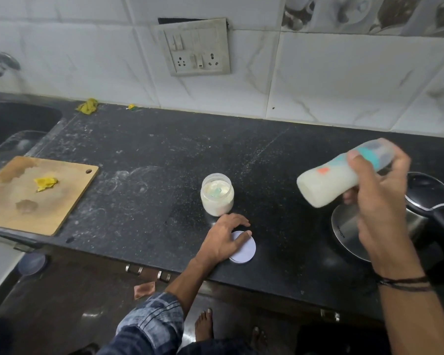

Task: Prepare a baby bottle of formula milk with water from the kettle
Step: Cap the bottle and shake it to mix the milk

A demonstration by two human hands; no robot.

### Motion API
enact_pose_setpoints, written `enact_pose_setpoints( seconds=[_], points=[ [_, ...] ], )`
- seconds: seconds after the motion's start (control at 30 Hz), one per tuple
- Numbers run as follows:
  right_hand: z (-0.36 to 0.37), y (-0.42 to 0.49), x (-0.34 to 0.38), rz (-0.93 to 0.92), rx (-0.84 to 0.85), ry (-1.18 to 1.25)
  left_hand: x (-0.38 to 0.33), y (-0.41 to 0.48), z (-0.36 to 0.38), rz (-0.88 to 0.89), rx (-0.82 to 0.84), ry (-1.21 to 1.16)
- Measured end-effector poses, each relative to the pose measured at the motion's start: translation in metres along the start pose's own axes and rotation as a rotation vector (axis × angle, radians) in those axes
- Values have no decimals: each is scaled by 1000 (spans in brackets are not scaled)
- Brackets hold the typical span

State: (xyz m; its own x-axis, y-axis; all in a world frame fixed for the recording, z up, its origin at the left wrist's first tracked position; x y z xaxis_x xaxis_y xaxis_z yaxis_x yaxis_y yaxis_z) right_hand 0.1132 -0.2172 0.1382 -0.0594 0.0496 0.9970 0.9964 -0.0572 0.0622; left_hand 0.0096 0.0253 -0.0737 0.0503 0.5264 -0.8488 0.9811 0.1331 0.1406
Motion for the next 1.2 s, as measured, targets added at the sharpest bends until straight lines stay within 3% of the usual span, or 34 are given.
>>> enact_pose_setpoints(
  seconds=[0.07,0.17,0.33,0.5,0.63,0.8,0.93,1.07,1.2],
  points=[
    [1,1,-2,2,11,-34,1,0,0,-1,0,1],
    [11,-4,-10,33,205,-164,1,0,0,7,-1,1],
    [-7,5,3,-26,4,13,1,0,0,10,-7,14],
    [6,0,-12,35,230,-149,1,0,0,5,2,14],
    [-5,7,-4,-21,73,-16,1,0,0,1,-3,27],
    [6,4,-6,17,261,-160,2,0,1,7,4,18],
    [-2,4,-1,-16,94,13,3,1,1,-6,4,24],
    [15,-9,-13,15,255,-153,4,0,1,-7,10,16],
    [7,4,1,-27,144,-72,3,0,1,-14,7,15]
  ],
)
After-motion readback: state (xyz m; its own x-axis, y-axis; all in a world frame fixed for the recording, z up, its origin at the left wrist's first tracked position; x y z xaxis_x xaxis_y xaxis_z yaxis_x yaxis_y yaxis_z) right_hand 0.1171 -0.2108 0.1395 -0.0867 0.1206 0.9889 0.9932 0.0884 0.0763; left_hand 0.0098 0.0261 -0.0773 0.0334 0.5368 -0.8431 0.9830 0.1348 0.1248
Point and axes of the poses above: each hand's wrist, its own y-axis towards the middle knuckle, its own z-axis out of the palm, x = y × z, the point moved 5 cm from there along y, towards the middle knuckle, and after that the axes turned 9 degrees about -y, right-handed, at the moved point
